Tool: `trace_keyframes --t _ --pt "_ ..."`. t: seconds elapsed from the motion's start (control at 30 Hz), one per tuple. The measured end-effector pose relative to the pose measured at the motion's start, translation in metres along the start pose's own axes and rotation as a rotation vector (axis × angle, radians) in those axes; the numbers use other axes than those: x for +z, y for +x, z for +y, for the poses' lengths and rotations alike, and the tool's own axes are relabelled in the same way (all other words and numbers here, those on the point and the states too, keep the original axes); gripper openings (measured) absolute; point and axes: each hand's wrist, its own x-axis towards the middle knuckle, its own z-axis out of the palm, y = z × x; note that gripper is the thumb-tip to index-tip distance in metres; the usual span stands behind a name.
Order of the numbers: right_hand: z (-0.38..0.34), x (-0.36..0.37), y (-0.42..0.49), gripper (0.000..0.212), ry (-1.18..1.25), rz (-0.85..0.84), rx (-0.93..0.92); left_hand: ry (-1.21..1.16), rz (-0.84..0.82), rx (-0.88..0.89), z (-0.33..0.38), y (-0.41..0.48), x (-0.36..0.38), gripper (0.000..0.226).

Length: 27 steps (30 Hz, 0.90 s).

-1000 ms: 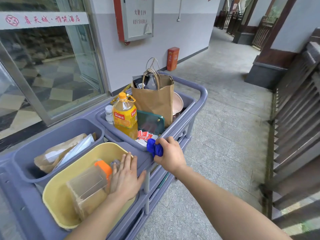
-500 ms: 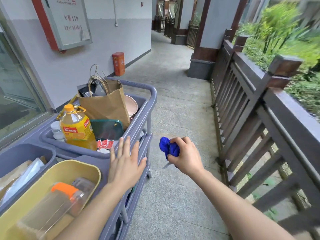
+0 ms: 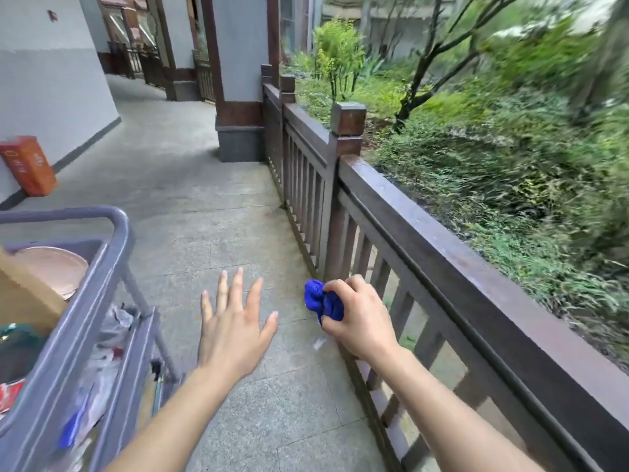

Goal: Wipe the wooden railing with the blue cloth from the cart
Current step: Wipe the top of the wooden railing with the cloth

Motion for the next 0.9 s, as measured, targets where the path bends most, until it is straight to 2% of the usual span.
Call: trace_keyframes --t 0.23,0.43,0.67,0.9 --pt "0.086 -0.069 -0.006 0.044 -0.02 0.17 0.17 -0.119 0.035 0.239 0.111 0.05 0.017 0.078" --pt "0.136 -0.125 -0.041 0.051 -0.033 0.29 0.271 -0.256 0.029 0.443 0.202 0.065 0.037 0.073" --pt "0.168 -0.204 -0.104 0.053 -0.149 0.588 0.463 -0.347 0.033 0.839 0.313 0.057 0.053 0.066" --pt "0.166 -0.231 -0.169 0.051 -0.273 0.795 0.738 -0.407 -0.035 1.198 0.396 0.044 0.07 0.064"
